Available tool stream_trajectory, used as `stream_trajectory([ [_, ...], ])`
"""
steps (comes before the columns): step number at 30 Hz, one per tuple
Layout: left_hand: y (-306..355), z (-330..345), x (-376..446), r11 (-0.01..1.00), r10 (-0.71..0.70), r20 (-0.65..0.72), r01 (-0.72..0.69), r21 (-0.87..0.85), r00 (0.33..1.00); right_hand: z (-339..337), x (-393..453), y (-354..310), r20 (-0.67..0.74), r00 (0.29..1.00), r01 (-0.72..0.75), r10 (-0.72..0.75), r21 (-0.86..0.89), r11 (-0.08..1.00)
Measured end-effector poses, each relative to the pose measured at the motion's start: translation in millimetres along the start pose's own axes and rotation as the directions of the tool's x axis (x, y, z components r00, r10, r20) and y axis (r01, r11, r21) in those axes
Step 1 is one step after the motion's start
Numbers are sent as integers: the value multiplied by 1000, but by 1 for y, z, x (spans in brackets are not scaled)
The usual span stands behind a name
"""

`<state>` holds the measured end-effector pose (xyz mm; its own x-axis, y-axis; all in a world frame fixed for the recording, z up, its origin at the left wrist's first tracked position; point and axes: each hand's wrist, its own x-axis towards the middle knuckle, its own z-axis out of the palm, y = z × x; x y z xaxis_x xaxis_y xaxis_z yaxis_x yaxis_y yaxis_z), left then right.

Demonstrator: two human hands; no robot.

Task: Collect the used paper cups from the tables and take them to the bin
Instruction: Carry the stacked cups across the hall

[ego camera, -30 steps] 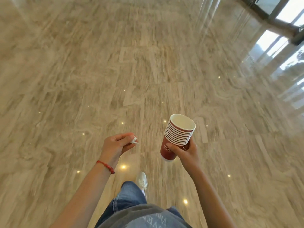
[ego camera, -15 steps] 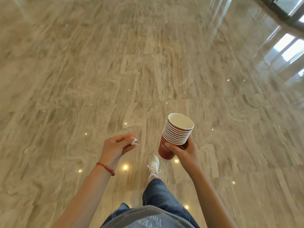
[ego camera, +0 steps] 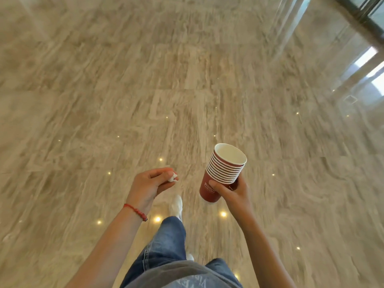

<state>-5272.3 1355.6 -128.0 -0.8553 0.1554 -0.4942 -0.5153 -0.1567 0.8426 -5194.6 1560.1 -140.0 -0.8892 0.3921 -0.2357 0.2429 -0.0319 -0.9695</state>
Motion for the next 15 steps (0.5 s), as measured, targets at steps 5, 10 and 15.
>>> stream_trajectory([
  [5, 53, 34, 123, 1000, -1, 40, 1, 6, 999, 15, 130, -23, -31, 999, -6, 6, 15, 1000],
  [10, 129, 68, 241, 1000, -5, 52, 3, 21, 999, 32, 260, -69, -44, 999, 8, -6, 37, 999],
  [15, 190, 102, 340, 999, 5, 46, -6, 36, 999, 40, 366, -105, -36, 999, 3, -1, 59, 998],
])
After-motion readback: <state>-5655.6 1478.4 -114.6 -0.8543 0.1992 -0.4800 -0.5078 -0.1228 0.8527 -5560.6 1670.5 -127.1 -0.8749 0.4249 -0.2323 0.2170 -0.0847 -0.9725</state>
